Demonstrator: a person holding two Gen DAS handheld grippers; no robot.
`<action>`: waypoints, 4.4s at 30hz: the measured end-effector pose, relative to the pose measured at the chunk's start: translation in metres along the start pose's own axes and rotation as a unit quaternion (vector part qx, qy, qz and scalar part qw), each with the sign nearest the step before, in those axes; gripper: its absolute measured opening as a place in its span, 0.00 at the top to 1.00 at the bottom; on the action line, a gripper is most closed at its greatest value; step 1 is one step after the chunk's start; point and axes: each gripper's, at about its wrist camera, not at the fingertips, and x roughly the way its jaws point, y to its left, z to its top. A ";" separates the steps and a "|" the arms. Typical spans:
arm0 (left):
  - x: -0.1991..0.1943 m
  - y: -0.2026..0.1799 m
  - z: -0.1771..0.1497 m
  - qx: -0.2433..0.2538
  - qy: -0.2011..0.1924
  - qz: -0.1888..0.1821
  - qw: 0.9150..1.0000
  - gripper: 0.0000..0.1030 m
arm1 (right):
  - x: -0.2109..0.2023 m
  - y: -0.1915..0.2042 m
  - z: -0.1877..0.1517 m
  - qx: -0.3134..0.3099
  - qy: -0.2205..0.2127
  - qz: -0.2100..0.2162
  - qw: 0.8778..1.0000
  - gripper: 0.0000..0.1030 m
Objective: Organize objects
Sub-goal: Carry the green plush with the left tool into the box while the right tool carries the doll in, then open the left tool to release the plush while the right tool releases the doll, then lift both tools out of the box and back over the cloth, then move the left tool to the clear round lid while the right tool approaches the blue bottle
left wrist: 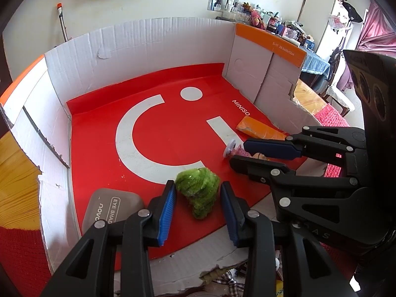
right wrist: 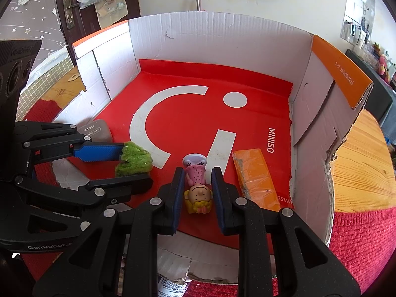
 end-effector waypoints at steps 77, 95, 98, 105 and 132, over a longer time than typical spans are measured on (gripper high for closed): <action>-0.121 -0.028 -0.058 -0.044 -0.147 0.025 0.988 0.31 | -0.120 0.026 -0.029 0.015 -0.103 -0.055 0.993 0.23; -0.142 -0.009 -0.099 -0.130 -0.184 0.084 0.971 0.15 | -0.133 0.028 -0.073 0.064 -0.104 -0.057 0.991 0.16; -0.135 -0.008 -0.103 -0.135 -0.174 0.085 0.972 0.14 | -0.129 0.026 -0.079 0.067 -0.097 -0.063 0.991 0.16; -0.116 -0.006 -0.114 -0.146 -0.138 0.092 0.975 0.14 | -0.112 0.021 -0.089 0.077 -0.071 -0.061 0.993 0.16; -0.072 0.004 -0.115 -0.149 -0.039 0.062 0.986 0.14 | -0.077 0.007 -0.092 0.093 -0.021 -0.056 0.994 0.16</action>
